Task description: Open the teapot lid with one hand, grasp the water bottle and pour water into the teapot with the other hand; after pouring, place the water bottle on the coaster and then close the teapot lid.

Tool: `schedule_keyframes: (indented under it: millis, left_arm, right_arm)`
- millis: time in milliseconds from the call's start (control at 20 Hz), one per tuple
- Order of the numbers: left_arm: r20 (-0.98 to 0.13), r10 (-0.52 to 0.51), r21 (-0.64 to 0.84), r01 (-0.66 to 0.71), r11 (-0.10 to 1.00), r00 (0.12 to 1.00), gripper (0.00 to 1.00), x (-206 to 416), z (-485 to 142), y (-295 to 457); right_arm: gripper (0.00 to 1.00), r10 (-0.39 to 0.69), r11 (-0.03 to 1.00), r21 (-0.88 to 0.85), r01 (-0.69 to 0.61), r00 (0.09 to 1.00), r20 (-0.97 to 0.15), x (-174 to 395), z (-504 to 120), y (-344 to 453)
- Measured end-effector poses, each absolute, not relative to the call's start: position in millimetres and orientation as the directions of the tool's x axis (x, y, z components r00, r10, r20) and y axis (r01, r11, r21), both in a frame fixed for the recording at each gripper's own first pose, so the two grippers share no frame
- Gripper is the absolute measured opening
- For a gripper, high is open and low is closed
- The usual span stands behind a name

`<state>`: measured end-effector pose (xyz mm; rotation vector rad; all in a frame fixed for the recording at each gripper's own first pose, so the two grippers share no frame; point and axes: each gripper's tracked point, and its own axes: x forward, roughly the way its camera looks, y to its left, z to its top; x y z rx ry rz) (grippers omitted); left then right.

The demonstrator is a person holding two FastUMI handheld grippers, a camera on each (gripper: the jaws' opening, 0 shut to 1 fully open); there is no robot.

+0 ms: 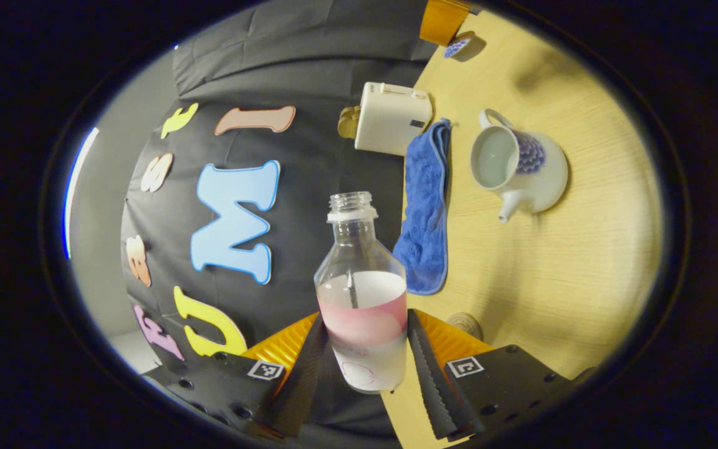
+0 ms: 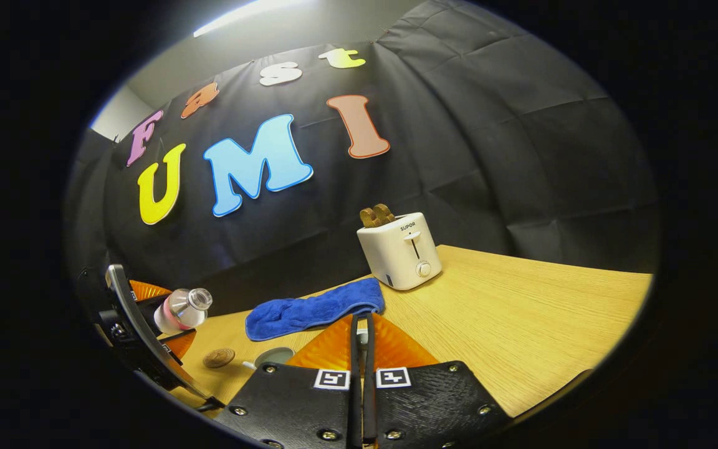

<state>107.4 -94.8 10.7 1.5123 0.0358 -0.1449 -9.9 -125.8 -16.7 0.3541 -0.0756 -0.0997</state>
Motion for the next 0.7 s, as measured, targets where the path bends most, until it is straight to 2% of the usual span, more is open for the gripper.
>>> schedule_keyframes:
  millis: [700]
  left_arm:
    - [-0.09,-0.102,0.976,0.067,-0.209,0.991,0.87,104.3,18.4,-112.6]
  right_arm:
    - [0.01,-0.102,0.929,0.363,0.072,0.993,0.063,-12.0,-14.6,-126.6]
